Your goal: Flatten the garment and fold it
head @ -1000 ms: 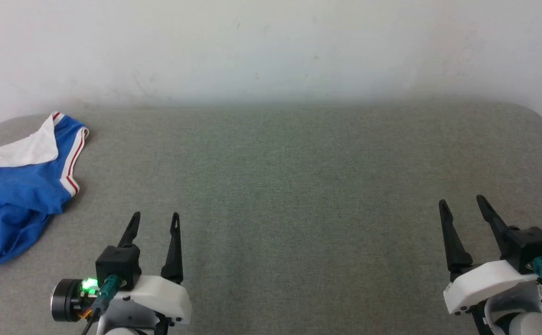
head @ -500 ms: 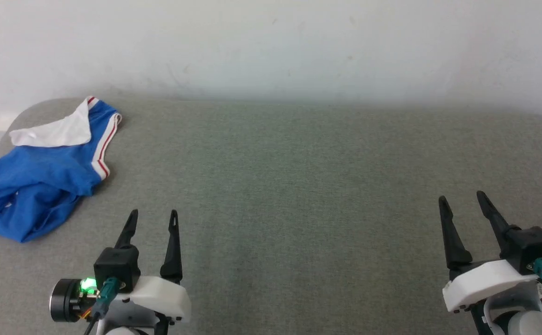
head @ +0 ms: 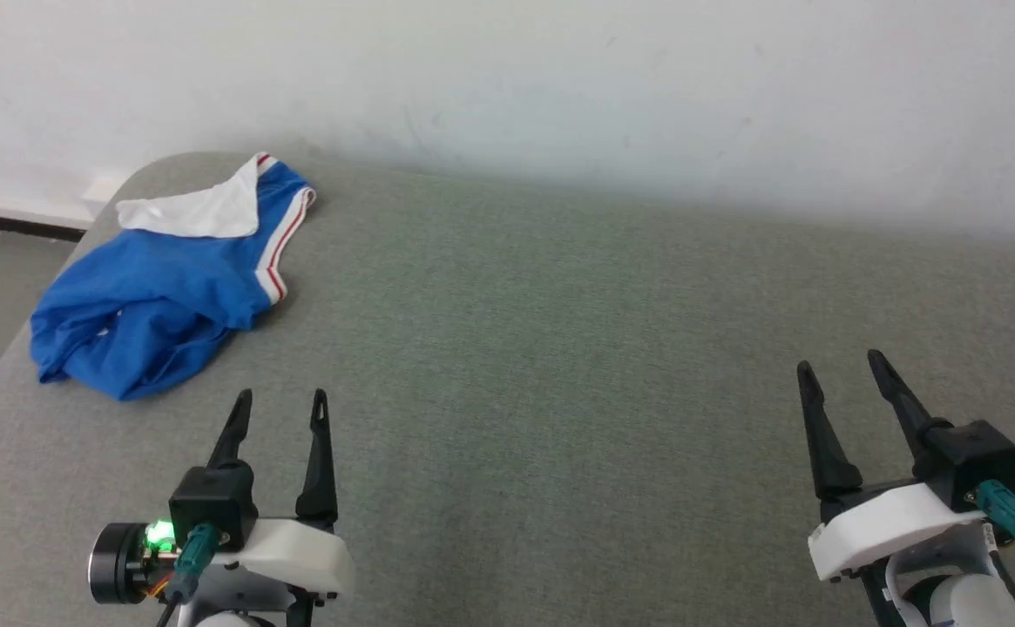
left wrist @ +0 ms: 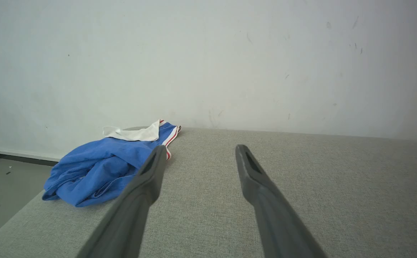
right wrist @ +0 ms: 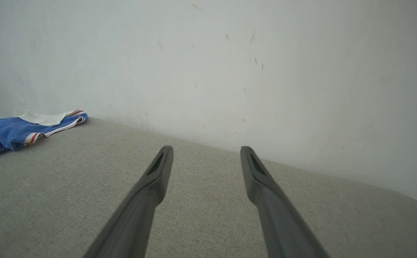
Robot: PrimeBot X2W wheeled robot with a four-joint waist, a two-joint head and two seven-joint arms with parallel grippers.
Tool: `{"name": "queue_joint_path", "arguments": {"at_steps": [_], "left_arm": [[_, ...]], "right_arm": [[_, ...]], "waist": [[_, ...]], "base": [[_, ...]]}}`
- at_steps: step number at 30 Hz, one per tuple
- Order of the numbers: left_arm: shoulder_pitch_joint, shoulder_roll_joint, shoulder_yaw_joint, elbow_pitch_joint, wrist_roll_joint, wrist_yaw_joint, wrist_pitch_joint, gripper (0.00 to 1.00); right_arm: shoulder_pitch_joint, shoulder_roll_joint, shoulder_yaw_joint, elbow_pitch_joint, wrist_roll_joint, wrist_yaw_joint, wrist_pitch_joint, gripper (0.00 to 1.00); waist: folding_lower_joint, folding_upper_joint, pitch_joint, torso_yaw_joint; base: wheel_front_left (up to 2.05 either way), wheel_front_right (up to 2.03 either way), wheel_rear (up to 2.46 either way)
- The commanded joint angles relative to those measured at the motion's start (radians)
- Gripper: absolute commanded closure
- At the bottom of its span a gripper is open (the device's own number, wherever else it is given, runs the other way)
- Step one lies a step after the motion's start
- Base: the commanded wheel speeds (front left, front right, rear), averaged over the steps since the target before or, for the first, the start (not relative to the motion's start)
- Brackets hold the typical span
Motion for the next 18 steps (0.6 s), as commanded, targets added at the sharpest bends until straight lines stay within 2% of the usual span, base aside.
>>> {"name": "queue_joint_path", "arguments": {"at_steps": [1, 18], "left_arm": [[0.001, 0.005, -0.003, 0.002, -0.009, 0.008, -0.013, 0.0], [0.033, 0.023, -0.003, 0.013, -0.018, 0.018, -0.048, 0.0]], "right_arm": [[-0.017, 0.002, 0.007, 0.01, 0.008, -0.001, -0.011, 0.0], [-0.021, 0.002, 0.081, 0.043, 0.041, -0.001, -0.046, 0.0]], "waist": [[0.0, 0.0, -0.006, 0.038], [0.0, 0.0, -0.031, 0.17]], "base": [[0.0, 0.0, 0.0], [0.0, 0.0, 0.0]]}}
